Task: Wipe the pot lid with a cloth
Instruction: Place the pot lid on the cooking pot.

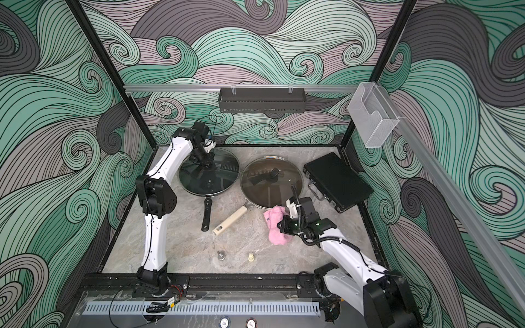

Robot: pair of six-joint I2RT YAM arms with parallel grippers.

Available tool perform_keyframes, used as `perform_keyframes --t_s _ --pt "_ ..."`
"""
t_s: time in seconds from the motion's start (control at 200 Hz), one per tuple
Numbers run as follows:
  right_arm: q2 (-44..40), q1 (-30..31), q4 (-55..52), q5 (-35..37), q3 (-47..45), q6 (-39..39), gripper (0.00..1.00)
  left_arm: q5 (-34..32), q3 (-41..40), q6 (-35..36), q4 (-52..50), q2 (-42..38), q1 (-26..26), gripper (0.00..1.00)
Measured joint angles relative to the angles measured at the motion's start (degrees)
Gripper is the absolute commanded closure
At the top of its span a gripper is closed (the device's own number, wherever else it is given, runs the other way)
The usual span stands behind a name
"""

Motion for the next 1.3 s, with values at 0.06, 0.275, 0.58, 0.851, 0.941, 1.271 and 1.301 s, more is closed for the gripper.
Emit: perform_keyframes --t_s 0.06,0.275,0.58,0.851,0.941,1.271,1.301 --pt "0.0 0.0 0.0 0.0 0.0 0.0 1.0 -0.2 0.0 0.0 0.0 0.0 0.0 1.0" --pt "0.0 0.0 0.0 0.0 0.0 0.0 1.0 -0.7 0.0 0.0 0.0 0.0 0.0 1.0" --pt "0.7 0.0 0.1 -0.3 0.0 0.2 1.0 -1.7 -0.1 0.0 0.1 0.2 0.0 1.0" --pt "0.9 0.0 0.3 -0.4 0.0 0.5 1.0 -1.5 -0.3 -0.1 0.2 0.3 0.7 1.0" --pt "1.0 0.0 0.3 -0.4 0.0 0.7 1.0 -1.2 -0.4 -0.1 0.3 0.4 0.8 1.0" --pt "1.9 0.0 0.5 -0.4 0.0 1.3 1.0 0.7 -1.4 -0.7 0.9 0.6 1.5 1.0" --pt "1.9 0.0 0.6 -0.5 0.0 1.3 1.0 0.8 -1.5 -0.7 0.9 0.6 1.5 1.0"
